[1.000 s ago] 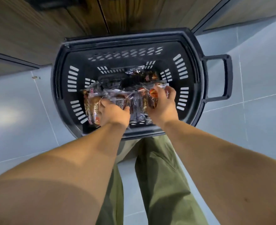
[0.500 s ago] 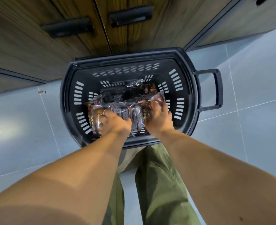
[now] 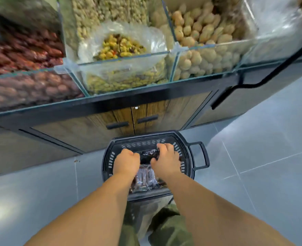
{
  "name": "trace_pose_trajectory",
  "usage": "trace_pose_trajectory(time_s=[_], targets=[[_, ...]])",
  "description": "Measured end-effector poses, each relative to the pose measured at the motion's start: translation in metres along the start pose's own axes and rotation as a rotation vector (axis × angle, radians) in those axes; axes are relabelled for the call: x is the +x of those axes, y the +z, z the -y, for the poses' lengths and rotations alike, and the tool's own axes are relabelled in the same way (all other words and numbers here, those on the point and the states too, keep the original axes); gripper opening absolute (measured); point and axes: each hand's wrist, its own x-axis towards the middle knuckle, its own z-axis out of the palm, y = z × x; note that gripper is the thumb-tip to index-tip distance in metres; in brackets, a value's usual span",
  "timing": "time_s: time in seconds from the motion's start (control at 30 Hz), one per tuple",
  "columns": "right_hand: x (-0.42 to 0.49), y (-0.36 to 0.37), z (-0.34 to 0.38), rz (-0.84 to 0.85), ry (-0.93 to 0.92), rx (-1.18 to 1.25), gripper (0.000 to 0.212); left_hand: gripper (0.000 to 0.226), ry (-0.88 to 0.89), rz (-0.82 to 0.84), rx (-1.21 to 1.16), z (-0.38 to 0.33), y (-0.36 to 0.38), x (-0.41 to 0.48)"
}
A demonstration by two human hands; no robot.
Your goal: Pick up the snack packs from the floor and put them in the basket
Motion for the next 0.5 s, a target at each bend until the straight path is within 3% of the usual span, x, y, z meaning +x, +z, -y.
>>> trace_pose_trajectory(time_s=[0.17,0.3,0.5], targets=[[-0.048,-0.041,0.044,-0.069,-0.107,0.022,0.051,0.008,0.079,-0.097,-0.06,-0.011,-0.051,-0.053],[-0.079,-0.061,0.074,-0.145,-0.139,0.031,0.048,0.025,0.14,-0.125,-0.042,-0.002,-0.089,-0.077],[-0.11,-0.06,0.111,-0.175,-0.149,0.059,0.044,0.019,0.201,-0.2,0.019,0.012,-0.15,-0.087]])
